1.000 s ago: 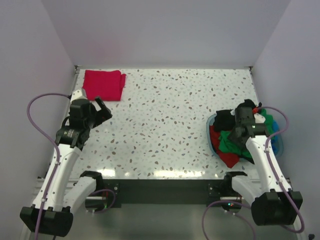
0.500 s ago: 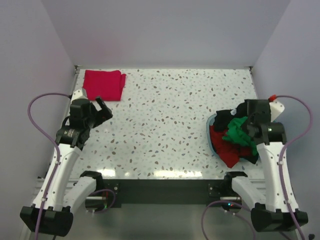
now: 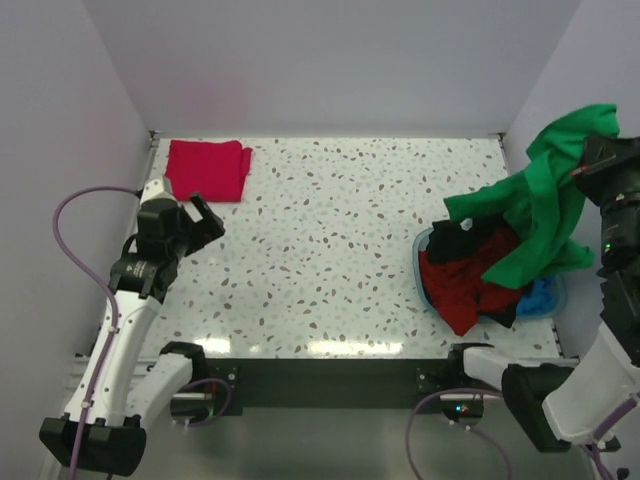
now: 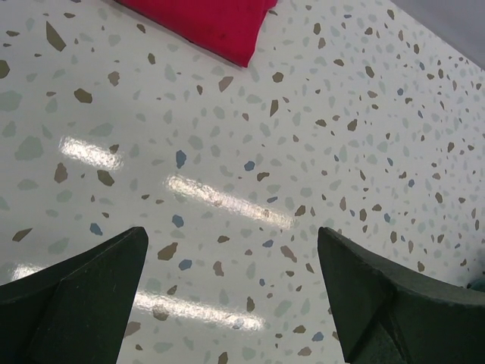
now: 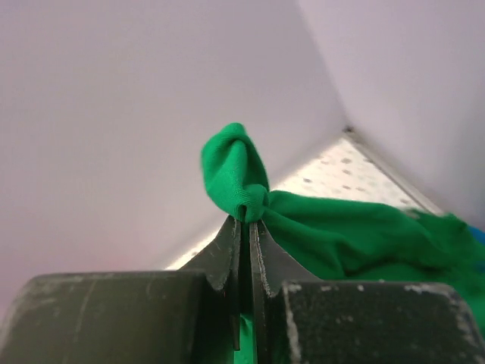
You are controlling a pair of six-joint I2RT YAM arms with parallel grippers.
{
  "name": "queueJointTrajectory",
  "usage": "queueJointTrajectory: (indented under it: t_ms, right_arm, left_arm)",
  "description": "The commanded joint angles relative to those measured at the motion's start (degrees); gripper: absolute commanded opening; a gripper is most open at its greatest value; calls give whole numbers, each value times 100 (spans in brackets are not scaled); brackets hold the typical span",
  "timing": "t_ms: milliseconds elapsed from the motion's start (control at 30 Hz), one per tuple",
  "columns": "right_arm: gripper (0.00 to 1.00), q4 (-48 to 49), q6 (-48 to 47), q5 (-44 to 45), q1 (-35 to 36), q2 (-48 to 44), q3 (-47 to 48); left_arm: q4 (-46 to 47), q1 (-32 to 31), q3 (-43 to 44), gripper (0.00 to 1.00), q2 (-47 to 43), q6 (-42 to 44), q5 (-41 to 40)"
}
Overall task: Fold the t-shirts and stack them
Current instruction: Move the tshirt to the center of the board
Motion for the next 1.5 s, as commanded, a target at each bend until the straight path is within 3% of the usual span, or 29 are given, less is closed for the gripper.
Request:
queueJointTrajectory:
  t_ms: [0,100,167,233,300,400,500,633,700,800,933,1000,1067,1133,1233,1267,1467]
  right_arm:
    - [0,321,-276,-1968,-7,955,1136]
    - [0,1444,-294,-4321,-7,1378,868]
    - [0,2753,116,-5490,19,1466,33]
    - [0,2890,-2,-5156,629,1642,-31]
    - [0,2688,-635,-4192,1360,1940,100]
    - [0,2757,-891,-4213,2651,2651,626]
    - [0,2888,-891,-4204,3181,3450,1409]
    - [0,4221,-1058,-4416,3945,3778,1261]
    - [0,4304,-1103,-4056,4044,3770,1340]
    - [0,4505,-1321,-3626,4044,3218,211]
    - [0,4585,-1971,-2213,3992,1639,-3009]
    - [1,4594,-2016,-1466,3852,1179,-4043]
    - [9,4638,-1876,-1260,3746,609,-5581]
    - [36,4752,-1649,-1094,3667,395,-6800]
    - [86,4412,-1315,-770,3614,271,-7334]
    - [96,4236,-1209,-672,3614,271,-7335]
    - [99,3689,-542,-741,3622,-79,-7765]
  left_arm:
    - [161,39,279,100,-63,35,25]
    - [82,39,341,100,-63,53,-124]
    - [47,39,350,100,-72,53,-125]
    - [21,39,341,100,-90,61,-63]
    - [-6,39,358,100,-90,27,-54]
    - [-93,39,350,100,-81,-35,-80]
    - [-260,39,385,100,-98,-132,-72]
    - [-689,39,473,100,-142,-202,-291]
    - [-901,39,578,100,-177,-342,-536]
    - [-1226,39,727,100,-274,-421,-756]
    - [-1640,39,833,100,-485,-554,-1161]
    - [-1676,39,842,100,-599,-571,-1162]
    - [-1650,39,746,100,-661,-580,-1066]
    - [-1527,39,632,100,-696,-598,-899]
    - [-1325,39,237,100,-582,-598,-575]
    - [-1263,39,1,100,-469,-624,-468]
    - [-87,13,-1387,100,15,-667,1261]
